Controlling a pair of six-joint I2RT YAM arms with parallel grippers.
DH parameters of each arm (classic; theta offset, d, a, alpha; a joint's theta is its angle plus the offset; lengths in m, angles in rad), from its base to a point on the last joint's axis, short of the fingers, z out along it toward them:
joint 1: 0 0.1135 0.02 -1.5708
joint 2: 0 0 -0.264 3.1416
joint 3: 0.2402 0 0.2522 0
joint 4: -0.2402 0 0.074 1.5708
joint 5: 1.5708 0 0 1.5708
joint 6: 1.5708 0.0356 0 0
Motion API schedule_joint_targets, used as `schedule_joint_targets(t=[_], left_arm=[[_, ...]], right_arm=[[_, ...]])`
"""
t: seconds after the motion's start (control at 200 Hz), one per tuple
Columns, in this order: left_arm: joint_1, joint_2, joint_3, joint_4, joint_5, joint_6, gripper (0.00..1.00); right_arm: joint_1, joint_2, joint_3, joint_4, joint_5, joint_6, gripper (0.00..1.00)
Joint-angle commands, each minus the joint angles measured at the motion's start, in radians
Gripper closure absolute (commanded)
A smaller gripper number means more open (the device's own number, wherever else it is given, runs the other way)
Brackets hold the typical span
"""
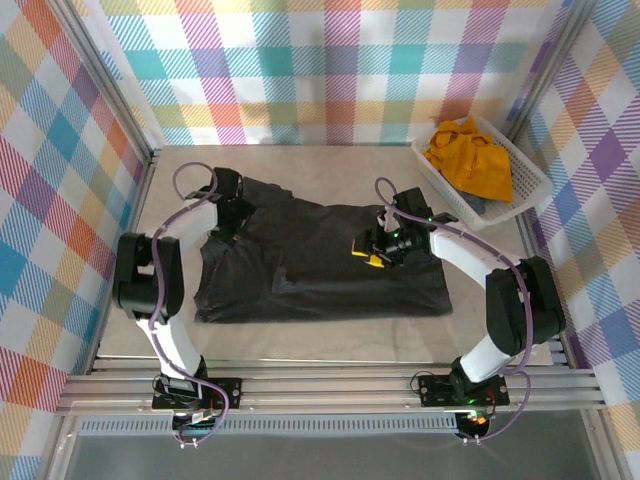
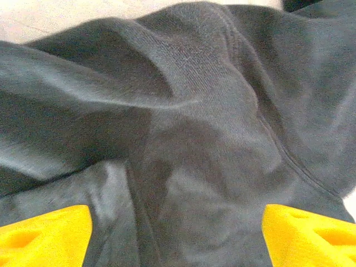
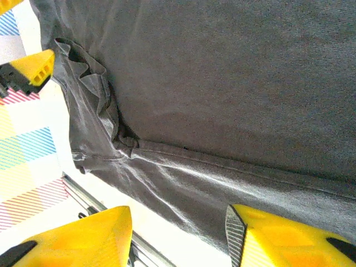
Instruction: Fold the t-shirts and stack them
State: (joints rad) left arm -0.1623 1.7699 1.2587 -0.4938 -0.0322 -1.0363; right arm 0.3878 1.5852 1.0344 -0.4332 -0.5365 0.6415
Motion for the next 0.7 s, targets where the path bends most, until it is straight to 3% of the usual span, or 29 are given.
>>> schedule_joint_targets(t=[0.0, 0.05, 0.18, 0.26, 0.355, 0.57, 0.695], left_arm=[[-0.05, -0.16, -0.054, -0.082, -0.007, 0.004, 0.26], [-0.08, -0.187, -0.092, -0.104, 0.025, -0.018, 0.35], [-0.149, -0.23, -0.212, -0.133, 0.108, -0.101, 0.81], [-0.183, -0.238, -0.275, -0.101, 0.143, -0.148, 0.95], [-0.212, -0.203, -0.282, -0.105, 0.15, -0.162, 1.0], [-0.259, -0.06, -0.208, -0.063, 0.163, -0.143, 1.0], [-0.294, 0.017, -0.109, -0.127, 0.129, -0.113, 1.0]], right_arm=[[0.008, -0.013, 0.021, 0.024, -0.022, -0.017, 0.52], [0.009, -0.012, 0.024, 0.021, -0.021, -0.021, 0.53], [0.005, -0.008, 0.042, -0.015, 0.01, -0.03, 0.58], [0.002, -0.015, 0.041, -0.015, 0.024, -0.029, 0.6], [0.0, -0.02, 0.037, -0.016, 0.032, -0.027, 0.62], [-0.002, -0.031, 0.029, -0.031, 0.051, -0.029, 0.63], [-0.006, -0.053, 0.006, -0.047, 0.079, -0.029, 0.64]])
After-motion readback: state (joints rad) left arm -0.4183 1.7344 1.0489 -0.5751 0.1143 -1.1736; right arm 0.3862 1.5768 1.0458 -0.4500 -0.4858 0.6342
